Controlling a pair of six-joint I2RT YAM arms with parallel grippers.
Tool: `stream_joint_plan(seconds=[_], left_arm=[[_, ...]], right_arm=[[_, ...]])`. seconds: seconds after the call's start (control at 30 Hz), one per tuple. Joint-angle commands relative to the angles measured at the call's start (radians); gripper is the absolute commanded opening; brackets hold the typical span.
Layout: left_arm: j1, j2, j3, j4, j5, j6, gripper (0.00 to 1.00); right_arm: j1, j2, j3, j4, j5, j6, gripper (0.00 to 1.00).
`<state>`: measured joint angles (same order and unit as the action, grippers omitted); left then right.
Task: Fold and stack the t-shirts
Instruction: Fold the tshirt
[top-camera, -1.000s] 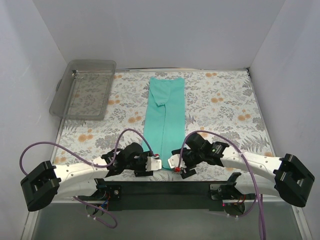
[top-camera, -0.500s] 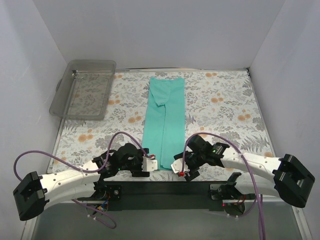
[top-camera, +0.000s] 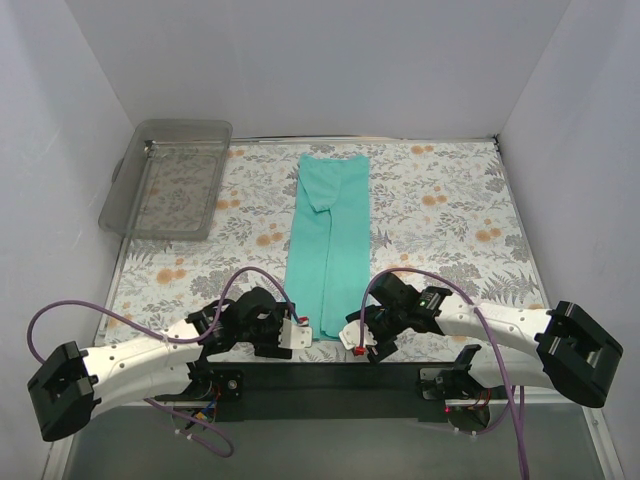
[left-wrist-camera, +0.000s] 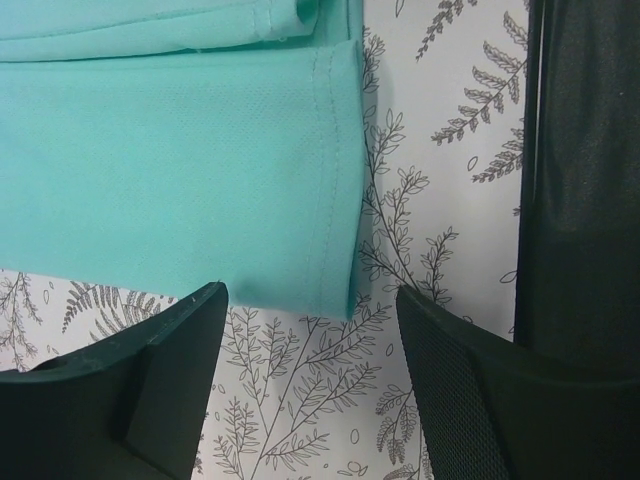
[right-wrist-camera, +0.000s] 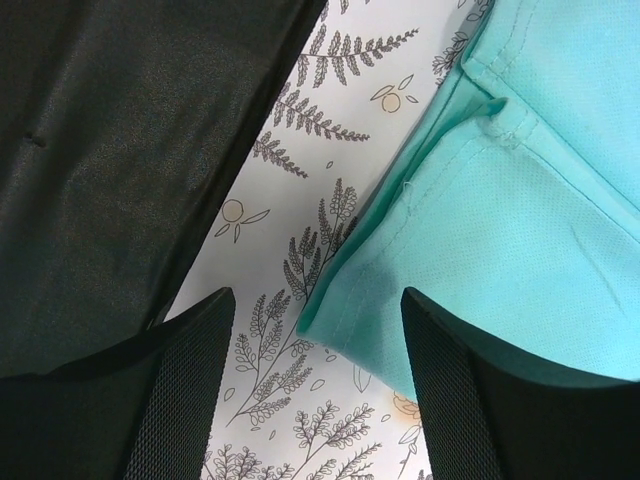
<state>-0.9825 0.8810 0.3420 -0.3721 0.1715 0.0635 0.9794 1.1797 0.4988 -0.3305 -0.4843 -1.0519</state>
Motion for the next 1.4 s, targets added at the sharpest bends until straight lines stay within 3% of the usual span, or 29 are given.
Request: stream_joint_plan(seconds=[0.0, 0.47, 0.67, 1.03, 1.13, 1.23, 1.37], left_arm=[[0.019, 0.001, 0.008, 0.001, 0.026, 0.041, 0.63], [0.033, 0.087, -0.023, 0.125, 0.114, 0.052, 0.57], [0.042, 0.105, -0.04, 0.168, 0.106, 0.052, 0.4], [0.068, 0.139, -0.055, 0.208, 0.092, 0.048, 0.39], [0.068, 0.148, -0.052, 0.206, 0.095, 0.048, 0.34], [0.068, 0.147, -0.049, 0.197, 0.105, 0.048, 0.21], [0.068, 0.15, -0.044, 0.193, 0.112, 0.045, 0.13]], right_arm=[[0.005, -0.003, -0.009, 0.033, -0.002, -0.019, 0.62], [-0.048, -0.034, -0.017, 0.044, -0.042, -0.005, 0.57], [-0.074, -0.048, -0.019, 0.036, -0.066, -0.007, 0.57], [-0.084, -0.058, -0.019, 0.03, -0.088, -0.005, 0.56], [-0.084, -0.054, -0.022, 0.027, -0.099, -0.01, 0.56], [-0.084, -0.04, -0.02, 0.03, -0.112, -0.016, 0.55], [-0.079, -0.006, -0.014, 0.044, -0.112, -0.002, 0.54]])
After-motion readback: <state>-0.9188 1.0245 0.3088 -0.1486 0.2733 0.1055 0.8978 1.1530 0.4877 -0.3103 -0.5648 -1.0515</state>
